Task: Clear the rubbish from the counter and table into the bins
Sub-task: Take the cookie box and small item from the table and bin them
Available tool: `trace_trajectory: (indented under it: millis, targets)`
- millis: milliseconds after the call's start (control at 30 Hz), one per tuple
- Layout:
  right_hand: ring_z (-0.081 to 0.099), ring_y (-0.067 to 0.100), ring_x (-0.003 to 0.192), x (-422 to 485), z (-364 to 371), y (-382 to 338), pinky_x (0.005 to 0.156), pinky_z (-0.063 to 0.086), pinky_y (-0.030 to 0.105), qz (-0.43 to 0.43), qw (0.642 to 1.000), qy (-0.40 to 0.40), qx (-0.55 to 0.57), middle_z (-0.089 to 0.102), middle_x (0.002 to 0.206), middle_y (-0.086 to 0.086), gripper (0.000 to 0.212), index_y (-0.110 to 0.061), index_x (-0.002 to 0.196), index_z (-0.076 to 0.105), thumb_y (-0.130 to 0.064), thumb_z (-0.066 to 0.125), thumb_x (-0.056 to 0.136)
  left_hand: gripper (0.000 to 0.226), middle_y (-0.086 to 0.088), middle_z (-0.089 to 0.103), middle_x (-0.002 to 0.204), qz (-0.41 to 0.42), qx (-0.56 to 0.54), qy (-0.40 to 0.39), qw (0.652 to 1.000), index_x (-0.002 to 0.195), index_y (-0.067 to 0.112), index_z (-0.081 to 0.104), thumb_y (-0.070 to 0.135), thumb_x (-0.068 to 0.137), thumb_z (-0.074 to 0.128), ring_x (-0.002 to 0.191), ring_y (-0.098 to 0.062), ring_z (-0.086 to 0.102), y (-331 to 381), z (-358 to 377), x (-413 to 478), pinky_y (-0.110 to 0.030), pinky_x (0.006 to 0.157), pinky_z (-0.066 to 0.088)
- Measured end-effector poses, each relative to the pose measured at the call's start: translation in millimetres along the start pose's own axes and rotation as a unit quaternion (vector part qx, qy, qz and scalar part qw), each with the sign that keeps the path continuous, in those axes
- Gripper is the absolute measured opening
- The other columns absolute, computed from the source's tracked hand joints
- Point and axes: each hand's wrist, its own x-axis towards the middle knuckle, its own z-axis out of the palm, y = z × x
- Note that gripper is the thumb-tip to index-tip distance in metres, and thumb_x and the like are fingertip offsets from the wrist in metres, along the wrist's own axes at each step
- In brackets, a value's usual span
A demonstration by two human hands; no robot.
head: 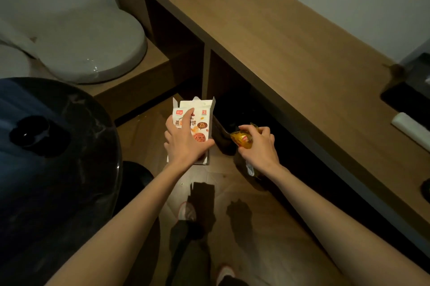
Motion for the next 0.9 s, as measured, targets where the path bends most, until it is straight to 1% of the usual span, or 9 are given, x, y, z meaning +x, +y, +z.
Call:
trace_trajectory:
  millis: [133,300,467,533,600,633,700,767,900]
  targets:
    - [0.03,0.028,0.13,63.7,39.4,11.0,0.091,0.044,0.032,0.02,1.0,-0.011,0.002,0.029,0.14,0.009,0.057,-0.033,0.134,0.041,-0.019,0.066,0.085,0.092,-0.011,0.008,0.15,-0.023,-0.017,0.0,1.0,0.143,0.033,0.022,0.04,0.069,0.076,0.131,-0.037,0.025,-16.0,35.6,67.0,-0.051,0.107,0.027]
    - [0.03,0.028,0.13,141.2,87.8,43.7,0.093,0.044,0.032,0.045,0.999,-0.001,0.001,0.029,0.14,0.009,0.059,-0.035,0.135,0.041,-0.018,0.066,0.085,0.092,-0.009,0.009,0.15,-0.047,-0.06,0.023,0.997,0.141,0.033,0.024,0.036,0.067,0.079,0.131,-0.033,0.025,-38.5,103.8,143.2,-0.047,0.108,0.027]
    - [0.032,0.028,0.13,214.9,139.1,100.2,0.092,0.042,0.031,0.038,0.999,0.012,-0.003,0.031,0.14,0.009,0.059,-0.035,0.136,0.04,-0.02,0.066,0.086,0.093,-0.008,0.01,0.15,0.004,-0.061,0.034,0.998,0.14,0.034,0.025,0.035,0.065,0.08,0.132,-0.033,0.025,-72.1,184.3,201.3,-0.049,0.107,0.029]
    - [0.04,0.026,0.126,242.4,163.1,125.8,0.089,0.045,0.03,0.029,0.999,0.02,0.006,0.039,0.137,0.008,0.06,-0.036,0.136,0.04,-0.02,0.066,0.086,0.093,-0.007,0.01,0.15,0.036,-0.056,0.033,0.997,0.14,0.036,0.025,0.035,0.065,0.08,0.133,-0.033,0.025,-87.4,216.9,218.6,-0.05,0.108,0.03]
    - [0.051,0.02,0.119,268.9,185.6,152.6,0.083,0.049,0.025,0.014,0.999,0.02,0.024,0.048,0.133,0.003,0.059,-0.036,0.135,0.04,-0.019,0.067,0.085,0.092,-0.006,0.01,0.15,0.066,-0.058,0.03,0.996,0.139,0.037,0.026,0.033,0.065,0.08,0.133,-0.031,0.024,-102.1,247.3,231.6,-0.051,0.109,0.031]
    - [0.053,0.019,0.117,281.4,195.6,165.1,0.084,0.05,0.027,0.009,0.999,0.015,0.031,0.049,0.134,0.002,0.058,-0.037,0.135,0.04,-0.019,0.066,0.086,0.092,-0.006,0.01,0.15,0.083,-0.059,0.03,0.994,0.139,0.037,0.026,0.033,0.064,0.081,0.134,-0.03,0.024,-109.7,261.1,237.1,-0.051,0.11,0.03]
    - [0.046,0.024,0.122,304.2,212.9,187.2,0.093,0.048,0.034,0.001,1.0,0.016,0.026,0.039,0.138,0.004,0.057,-0.039,0.132,0.039,-0.02,0.063,0.085,0.091,-0.004,0.01,0.15,0.119,-0.06,0.036,0.99,0.138,0.037,0.028,0.033,0.064,0.081,0.134,-0.029,0.023,-124.7,285.5,248.0,-0.05,0.111,0.028]
    - [0.032,0.028,0.131,325.0,227.0,204.0,0.098,0.039,0.032,-0.021,0.999,0.043,0.005,0.029,0.141,0.007,0.057,-0.038,0.131,0.042,-0.017,0.064,0.083,0.091,-0.003,0.011,0.15,0.147,-0.068,0.049,0.986,0.138,0.037,0.029,0.034,0.064,0.081,0.134,-0.029,0.023,-136.7,304.7,259.6,-0.049,0.111,0.027]
    - [0.028,0.027,0.134,357.5,251.2,219.7,0.102,0.035,0.032,-0.062,0.995,0.073,-0.006,0.029,0.141,0.007,0.06,-0.035,0.13,0.048,-0.012,0.068,0.078,0.089,-0.003,0.013,0.148,0.183,-0.082,0.082,0.976,0.137,0.036,0.03,0.034,0.063,0.08,0.133,-0.027,0.024,-152.0,327.7,280.7,-0.047,0.109,0.026]
